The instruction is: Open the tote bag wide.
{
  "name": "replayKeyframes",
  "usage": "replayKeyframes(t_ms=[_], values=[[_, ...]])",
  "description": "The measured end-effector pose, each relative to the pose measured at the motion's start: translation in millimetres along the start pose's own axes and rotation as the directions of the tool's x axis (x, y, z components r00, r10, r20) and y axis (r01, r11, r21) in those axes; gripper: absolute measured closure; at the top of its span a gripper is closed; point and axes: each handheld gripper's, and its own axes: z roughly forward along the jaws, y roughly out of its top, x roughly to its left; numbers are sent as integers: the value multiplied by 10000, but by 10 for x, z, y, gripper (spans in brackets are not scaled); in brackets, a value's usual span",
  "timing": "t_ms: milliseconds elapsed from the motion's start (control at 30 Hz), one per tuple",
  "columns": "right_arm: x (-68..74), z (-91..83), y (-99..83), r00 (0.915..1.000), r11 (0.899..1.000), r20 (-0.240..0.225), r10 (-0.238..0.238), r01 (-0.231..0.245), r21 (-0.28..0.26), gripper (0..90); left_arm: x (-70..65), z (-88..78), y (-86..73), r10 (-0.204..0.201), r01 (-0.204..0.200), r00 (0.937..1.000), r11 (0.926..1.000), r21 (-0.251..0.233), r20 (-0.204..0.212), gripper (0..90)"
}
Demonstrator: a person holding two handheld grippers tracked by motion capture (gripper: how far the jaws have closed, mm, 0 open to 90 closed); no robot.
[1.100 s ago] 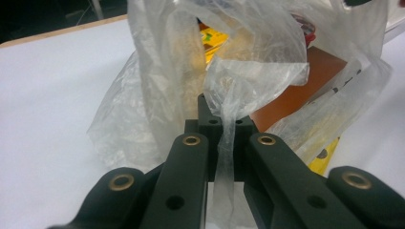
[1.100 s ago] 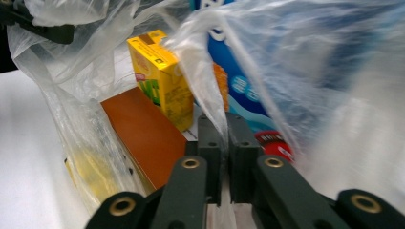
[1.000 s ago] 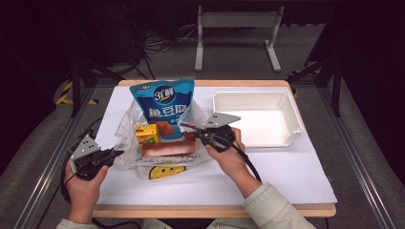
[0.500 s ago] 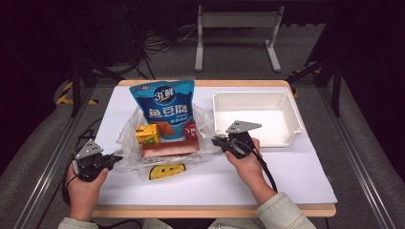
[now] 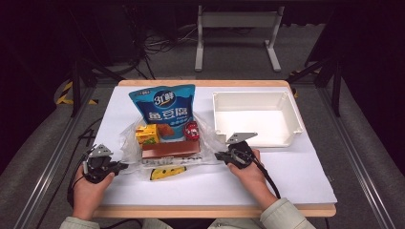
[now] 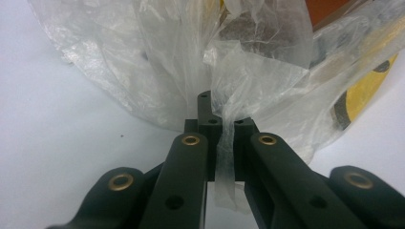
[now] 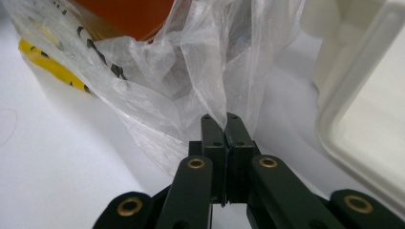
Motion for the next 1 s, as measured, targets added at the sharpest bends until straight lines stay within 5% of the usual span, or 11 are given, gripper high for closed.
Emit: replayKeyframes(t_ms=[200,367,667,800,1000], values=[[-49,-29,-89,9998,9996,-94,165,-163,210,889,59,60,-25,-123,124,9999,9998,171,-58,876],[-85,9,-113,9993,9992,-89,353,-351,180,886,69,151,-12,208,-192,9986,9993,329,-482,867],[-118,80,-86,9996,10000,265,67,-67,-19,871,198,156,-36,-127,93,9975,9987,-495,-695,843],[-115,80,-85,9995,10000,312,32,-31,-40,866,232,80,-77,-561,524,9980,9924,-1111,-297,720],[-113,79,-86,9994,10000,331,46,-44,-36,866,152,-104,-72,-179,175,9998,9836,-1794,-8,462]])
